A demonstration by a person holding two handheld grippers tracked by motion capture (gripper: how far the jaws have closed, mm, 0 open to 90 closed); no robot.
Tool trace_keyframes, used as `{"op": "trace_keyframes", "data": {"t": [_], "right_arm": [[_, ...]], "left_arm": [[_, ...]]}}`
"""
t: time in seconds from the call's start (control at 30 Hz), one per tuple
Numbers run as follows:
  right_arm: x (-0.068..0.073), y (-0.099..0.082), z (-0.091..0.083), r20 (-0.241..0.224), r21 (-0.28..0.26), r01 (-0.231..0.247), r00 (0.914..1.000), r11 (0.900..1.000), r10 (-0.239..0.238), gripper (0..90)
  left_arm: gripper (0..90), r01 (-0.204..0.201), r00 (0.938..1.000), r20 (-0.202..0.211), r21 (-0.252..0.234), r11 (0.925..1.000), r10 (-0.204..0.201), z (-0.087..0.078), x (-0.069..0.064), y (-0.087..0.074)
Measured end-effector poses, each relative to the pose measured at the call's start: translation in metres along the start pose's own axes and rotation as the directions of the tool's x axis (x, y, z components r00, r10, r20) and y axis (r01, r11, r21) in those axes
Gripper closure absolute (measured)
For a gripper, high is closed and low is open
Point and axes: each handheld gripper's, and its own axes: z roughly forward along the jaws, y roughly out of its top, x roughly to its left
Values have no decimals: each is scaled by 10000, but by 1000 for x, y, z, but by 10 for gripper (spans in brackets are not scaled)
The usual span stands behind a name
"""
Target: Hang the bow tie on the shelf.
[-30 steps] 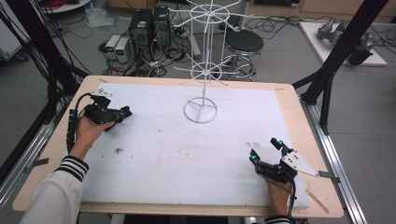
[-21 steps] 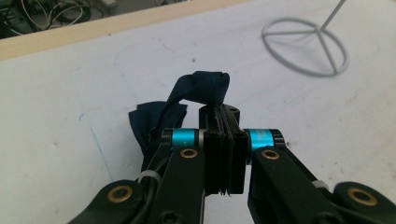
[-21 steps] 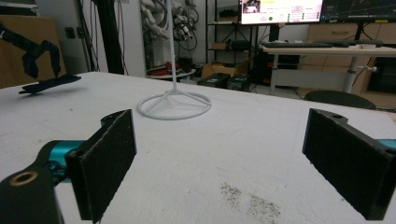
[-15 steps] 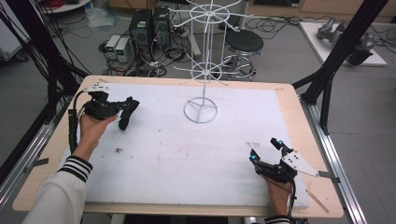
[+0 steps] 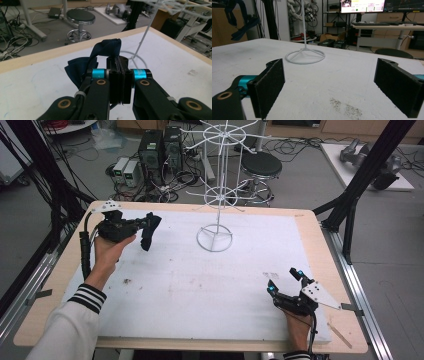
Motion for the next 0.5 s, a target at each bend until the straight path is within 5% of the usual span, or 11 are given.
{"op": "trace_keyframes", "data": {"t": [0.5], "right_arm": [[0, 0, 0, -10, 4, 0, 10000, 10000, 0, 89]], "left_arm": [[884, -60, 9991, 410, -551, 9985, 83, 19, -26, 29]]}}
